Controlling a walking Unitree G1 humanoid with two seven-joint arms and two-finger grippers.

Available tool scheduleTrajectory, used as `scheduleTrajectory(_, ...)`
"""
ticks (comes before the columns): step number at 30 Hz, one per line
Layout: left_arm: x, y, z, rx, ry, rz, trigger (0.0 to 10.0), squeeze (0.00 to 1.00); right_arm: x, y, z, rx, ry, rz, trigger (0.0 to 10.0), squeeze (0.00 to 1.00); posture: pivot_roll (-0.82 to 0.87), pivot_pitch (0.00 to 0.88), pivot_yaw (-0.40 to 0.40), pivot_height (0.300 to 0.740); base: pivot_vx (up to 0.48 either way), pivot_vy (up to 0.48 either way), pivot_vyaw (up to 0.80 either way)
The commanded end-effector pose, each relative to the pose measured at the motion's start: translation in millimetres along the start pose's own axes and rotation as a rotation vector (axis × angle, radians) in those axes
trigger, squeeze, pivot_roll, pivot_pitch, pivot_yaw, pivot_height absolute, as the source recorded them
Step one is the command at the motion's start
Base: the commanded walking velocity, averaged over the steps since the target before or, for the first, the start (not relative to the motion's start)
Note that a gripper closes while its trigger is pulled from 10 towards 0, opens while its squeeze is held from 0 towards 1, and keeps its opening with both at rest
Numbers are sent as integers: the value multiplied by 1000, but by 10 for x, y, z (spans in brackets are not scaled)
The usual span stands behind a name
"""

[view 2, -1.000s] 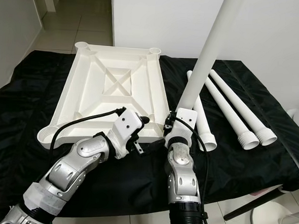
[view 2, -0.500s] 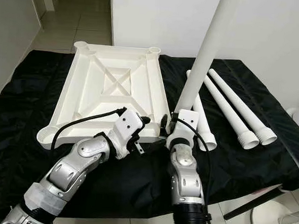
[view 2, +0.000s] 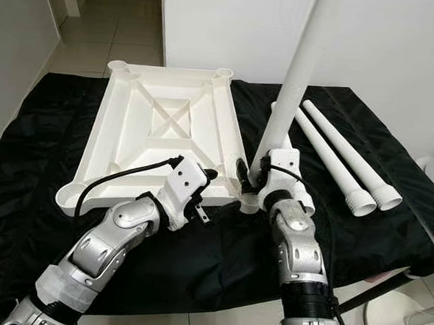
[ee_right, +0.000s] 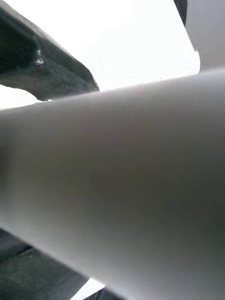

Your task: Building children table

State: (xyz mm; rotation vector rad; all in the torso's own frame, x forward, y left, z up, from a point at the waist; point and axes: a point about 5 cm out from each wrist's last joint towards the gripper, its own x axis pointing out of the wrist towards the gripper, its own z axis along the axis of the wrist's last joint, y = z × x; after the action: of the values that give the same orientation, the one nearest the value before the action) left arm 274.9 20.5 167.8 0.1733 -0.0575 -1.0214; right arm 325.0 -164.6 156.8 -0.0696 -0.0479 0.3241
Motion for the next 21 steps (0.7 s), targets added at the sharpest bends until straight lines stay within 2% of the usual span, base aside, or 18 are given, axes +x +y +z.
scheduleTrajectory(1, -5, 10, -27, 9, 18, -5, 10000, 0, 12, -10, -40, -16, 9, 106, 10000, 0, -58, 0, -27, 740, 0, 0, 0)
scheduleTrajectory(4, -10, 2, -36, 12, 24, -18, 10000, 0, 26, -27, -58, -20, 18, 141, 10000, 0, -54, 0, -26, 740, 0, 0, 0)
scheduleTrajectory(6, -24, -11, -49, 18, 33, -39, 10000, 0, 57, -49, -87, -26, 34, 214, 10000, 0, -51, 0, -23, 740, 0, 0, 0)
scheduleTrajectory(15, -47, 2, -67, 17, 44, -49, 10000, 0, 110, -97, -106, -41, 47, 317, 10000, 0, -44, 0, -24, 740, 0, 0, 0)
scheduleTrajectory(16, -57, 3, -72, 16, 48, -52, 10000, 0, 121, -117, -111, -40, 51, 331, 9529, 0, -44, 0, -24, 740, 0, 0, 0)
scheduleTrajectory(17, -66, 6, -77, 17, 51, -53, 10000, 0, 132, -141, -123, -52, 54, 349, 3137, 0, -41, 0, -24, 740, 0, 0, 0)
scheduleTrajectory(18, -66, 6, -77, 17, 51, -53, 10000, 0, 132, -141, -123, -52, 54, 349, 3137, 0, -41, 0, -24, 740, 0, 0, 0)
scheduleTrajectory(19, -73, 9, -82, 19, 53, -53, 10000, 0, 137, -167, -140, -52, 64, 355, 0, 0, -39, 0, -24, 740, 0, 0, 0)
scheduleTrajectory(21, -79, 12, -86, 22, 55, -51, 10000, 0, 139, -193, -163, -47, 80, 353, 0, 0, -38, 0, -26, 740, 0, 0, 0)
